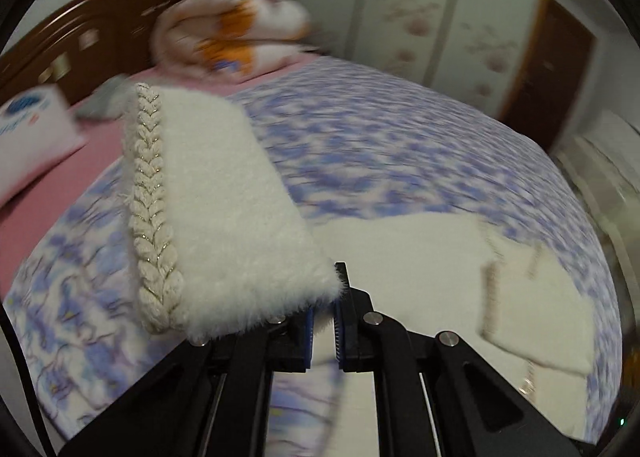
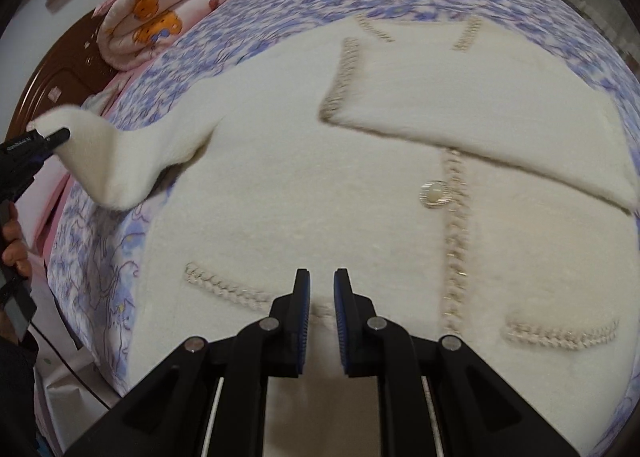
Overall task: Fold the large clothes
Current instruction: 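Fold the held sleeve across the cardigan front with the left gripper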
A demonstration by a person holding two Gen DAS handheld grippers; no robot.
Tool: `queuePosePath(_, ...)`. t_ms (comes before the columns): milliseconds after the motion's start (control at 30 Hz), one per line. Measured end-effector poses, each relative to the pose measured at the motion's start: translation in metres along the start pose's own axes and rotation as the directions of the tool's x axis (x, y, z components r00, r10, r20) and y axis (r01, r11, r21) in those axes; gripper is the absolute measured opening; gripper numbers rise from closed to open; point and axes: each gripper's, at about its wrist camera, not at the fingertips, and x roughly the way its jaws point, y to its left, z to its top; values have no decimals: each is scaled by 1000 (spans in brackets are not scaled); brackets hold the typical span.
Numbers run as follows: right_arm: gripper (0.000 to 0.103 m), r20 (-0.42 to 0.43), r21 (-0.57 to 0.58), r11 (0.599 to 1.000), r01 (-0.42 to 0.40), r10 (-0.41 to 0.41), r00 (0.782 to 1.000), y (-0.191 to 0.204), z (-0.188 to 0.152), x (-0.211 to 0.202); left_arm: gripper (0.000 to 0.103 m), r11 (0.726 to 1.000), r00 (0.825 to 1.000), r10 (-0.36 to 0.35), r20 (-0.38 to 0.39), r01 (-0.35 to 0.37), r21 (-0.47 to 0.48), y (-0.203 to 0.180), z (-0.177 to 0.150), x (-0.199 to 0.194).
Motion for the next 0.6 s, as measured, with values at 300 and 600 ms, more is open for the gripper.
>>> queuePosePath(300,12,11,131,991,29,-30,999,-69,-17,-9,13,969,961,-92,-259,147,199,-125,-87,72)
queuePosePath(600,12,3,157,988,6,-6,1000,-89,-19,-2,67,958,952,-114,-284,181,222,-127,-109,84)
